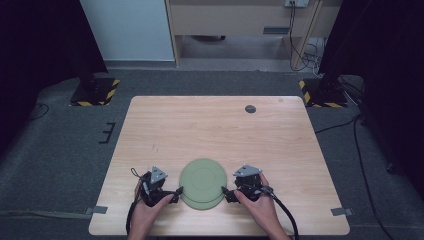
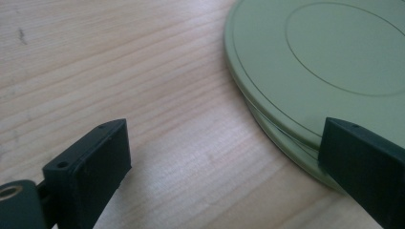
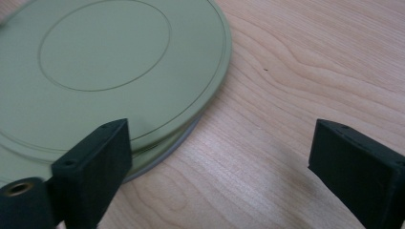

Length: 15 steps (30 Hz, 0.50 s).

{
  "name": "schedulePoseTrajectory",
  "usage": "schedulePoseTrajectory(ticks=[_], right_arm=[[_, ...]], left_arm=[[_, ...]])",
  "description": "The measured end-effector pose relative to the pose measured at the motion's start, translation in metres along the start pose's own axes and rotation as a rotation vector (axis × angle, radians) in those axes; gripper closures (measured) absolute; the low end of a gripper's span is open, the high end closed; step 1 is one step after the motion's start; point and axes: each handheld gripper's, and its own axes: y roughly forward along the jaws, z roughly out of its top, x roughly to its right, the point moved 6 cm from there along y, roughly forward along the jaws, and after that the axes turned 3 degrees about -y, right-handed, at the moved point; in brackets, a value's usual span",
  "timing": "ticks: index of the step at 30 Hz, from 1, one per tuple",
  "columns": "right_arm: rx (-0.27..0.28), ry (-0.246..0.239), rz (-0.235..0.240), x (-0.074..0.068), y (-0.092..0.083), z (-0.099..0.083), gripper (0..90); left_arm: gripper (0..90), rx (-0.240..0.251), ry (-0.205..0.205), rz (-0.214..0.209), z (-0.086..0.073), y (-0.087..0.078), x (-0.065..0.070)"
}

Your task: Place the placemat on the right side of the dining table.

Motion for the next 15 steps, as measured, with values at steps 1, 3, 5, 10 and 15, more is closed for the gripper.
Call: schedulePoseTrajectory(ticks=[1, 3, 5, 10, 15], right_arm=[[0.000, 0.001, 0.004, -0.0006, -0.0011, 0.0002, 7.8], [0.005, 0.002, 0.009, -0.0017, -0.0015, 0.0006, 7.9], [-0.003, -0.009, 0.007, -0.0028, 0.0011, -0.0003, 5.8], [-0.006, -0.011, -0.015, -0.0007, 0.0029, 0.0011, 2.9], [0.005, -0.005, -0.042, 0.0017, 0.0056, 0.0031, 2.4]], left_arm=[[3.2, -0.004, 0.010, -0.006, -0.0011, -0.0006, 0.0022], [3.2, -0.005, 0.014, -0.001, -0.0011, -0.0002, 0.0035], [1.4, -0.003, 0.012, 0.012, 0.0007, 0.0009, 0.0037], [0.9, 0.003, -0.002, 0.025, 0.0025, 0.0035, 0.0016], [1.6, 0.013, -0.010, 0.032, 0.0040, 0.0045, 0.0008]])
